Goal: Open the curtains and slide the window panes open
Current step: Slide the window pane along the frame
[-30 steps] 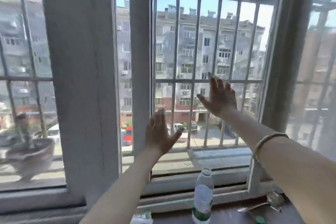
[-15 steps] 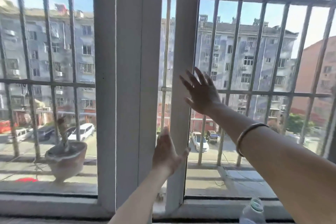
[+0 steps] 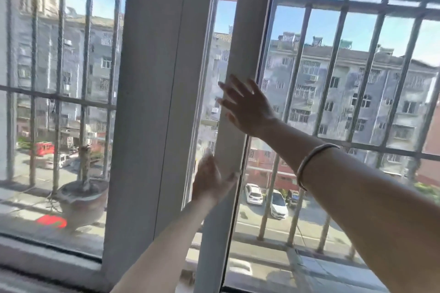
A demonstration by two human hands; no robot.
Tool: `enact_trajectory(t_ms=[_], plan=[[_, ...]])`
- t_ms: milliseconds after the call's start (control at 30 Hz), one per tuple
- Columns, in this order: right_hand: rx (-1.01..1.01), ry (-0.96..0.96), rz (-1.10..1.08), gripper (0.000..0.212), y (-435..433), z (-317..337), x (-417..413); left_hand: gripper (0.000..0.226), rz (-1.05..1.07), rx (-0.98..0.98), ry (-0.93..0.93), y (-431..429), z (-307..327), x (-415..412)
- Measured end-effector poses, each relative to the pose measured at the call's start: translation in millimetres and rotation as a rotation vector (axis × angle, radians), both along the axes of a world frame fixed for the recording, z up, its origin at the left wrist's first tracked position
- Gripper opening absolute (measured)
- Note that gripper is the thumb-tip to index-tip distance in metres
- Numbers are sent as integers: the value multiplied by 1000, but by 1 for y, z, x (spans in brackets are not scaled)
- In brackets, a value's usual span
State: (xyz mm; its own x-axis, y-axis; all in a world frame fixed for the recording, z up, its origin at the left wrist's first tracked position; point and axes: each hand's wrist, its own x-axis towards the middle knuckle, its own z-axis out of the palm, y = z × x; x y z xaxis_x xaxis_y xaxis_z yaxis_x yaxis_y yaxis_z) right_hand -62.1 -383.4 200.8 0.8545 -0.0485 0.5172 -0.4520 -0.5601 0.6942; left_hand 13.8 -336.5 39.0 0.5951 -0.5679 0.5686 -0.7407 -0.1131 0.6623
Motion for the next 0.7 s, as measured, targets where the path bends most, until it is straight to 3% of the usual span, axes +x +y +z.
enact_trajectory(t_ms=[167, 367, 467, 700], plan=[[-10, -48, 63, 42, -7, -4, -1, 91, -66, -12, 86, -5, 14, 3], [-128, -171, 134, 23, -7, -7, -11, 75, -64, -100, 48, -10, 3, -10], [-58, -121, 128, 31, -18, -9, -24, 76, -114, -153, 60, -22, 1, -24], [12, -35, -136, 44, -44, -4, -85, 80, -321, -258, 88, -63, 2, -82]])
